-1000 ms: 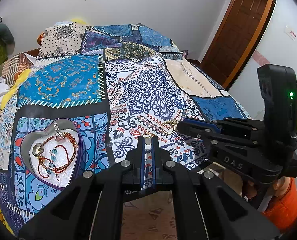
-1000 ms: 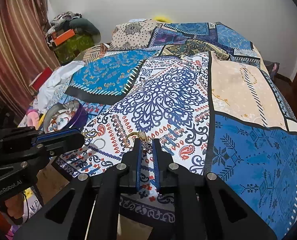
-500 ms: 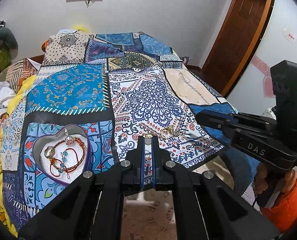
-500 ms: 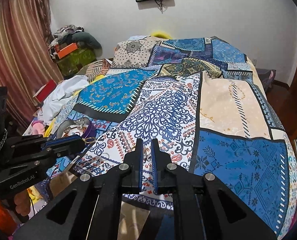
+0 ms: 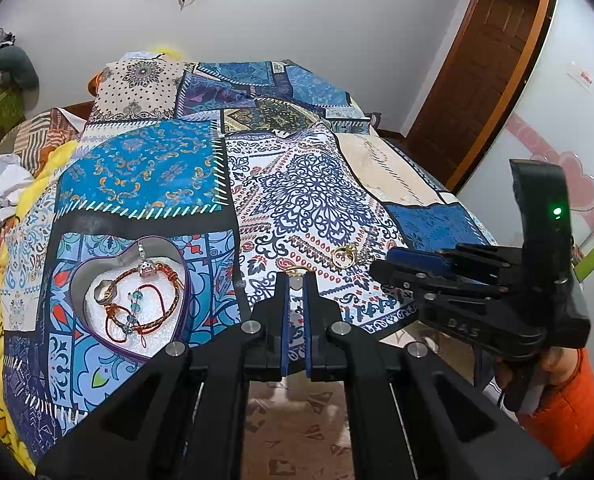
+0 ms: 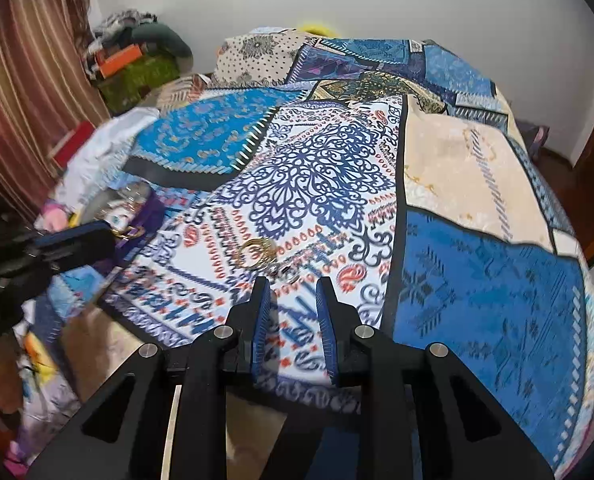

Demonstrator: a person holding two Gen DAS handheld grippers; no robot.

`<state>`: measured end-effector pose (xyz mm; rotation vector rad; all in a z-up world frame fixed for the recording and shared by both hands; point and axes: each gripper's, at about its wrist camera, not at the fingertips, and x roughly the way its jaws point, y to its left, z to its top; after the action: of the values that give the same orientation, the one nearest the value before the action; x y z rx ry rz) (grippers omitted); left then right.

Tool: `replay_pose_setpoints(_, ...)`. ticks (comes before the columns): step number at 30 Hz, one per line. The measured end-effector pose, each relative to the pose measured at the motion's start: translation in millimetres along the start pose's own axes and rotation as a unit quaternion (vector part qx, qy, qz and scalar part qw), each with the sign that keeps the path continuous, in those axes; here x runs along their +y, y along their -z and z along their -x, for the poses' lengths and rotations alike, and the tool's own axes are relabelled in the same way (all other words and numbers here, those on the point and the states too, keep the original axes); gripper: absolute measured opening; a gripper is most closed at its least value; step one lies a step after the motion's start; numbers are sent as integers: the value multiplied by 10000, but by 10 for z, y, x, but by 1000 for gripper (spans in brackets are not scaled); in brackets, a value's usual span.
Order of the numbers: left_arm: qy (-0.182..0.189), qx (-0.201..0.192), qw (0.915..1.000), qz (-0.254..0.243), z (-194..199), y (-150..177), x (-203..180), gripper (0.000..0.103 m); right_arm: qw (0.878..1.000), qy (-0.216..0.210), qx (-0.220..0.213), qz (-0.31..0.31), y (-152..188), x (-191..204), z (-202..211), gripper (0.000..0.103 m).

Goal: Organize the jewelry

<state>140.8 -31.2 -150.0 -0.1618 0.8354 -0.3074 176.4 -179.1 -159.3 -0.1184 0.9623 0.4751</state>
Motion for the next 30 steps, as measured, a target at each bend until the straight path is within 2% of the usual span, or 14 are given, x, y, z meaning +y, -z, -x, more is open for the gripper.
replay_pose_setpoints(6, -23, 42, 10000, 63, -53, 5, 67, 4, 9995, 109, -42, 308, -32, 18, -75, 21)
replay_pose_setpoints(8, -27, 70, 9999, 82, -80, 9, 74, 4, 9993, 121, -87, 350, -34, 29, -96, 18)
replay_pose_setpoints(9, -23, 80, 9999, 88, -88, 11, 74, 4, 9993, 114, -100, 345, -38, 28, -109, 10)
replay_pose_setpoints(14, -24, 72, 9999, 79, -86, 8, 49, 4, 9997, 31, -220, 129, -28, -15, -80, 9)
replay_pose_setpoints(22, -67, -43, 10000, 52, 25, -25, 30, 4, 9988, -120, -432, -213, -13, -84, 157, 9)
replay_pose_setpoints(30, -101, -267, 9996, 42, 238, -50, 30, 4, 9955, -154, -919, -146, -129, 80, 550, 9)
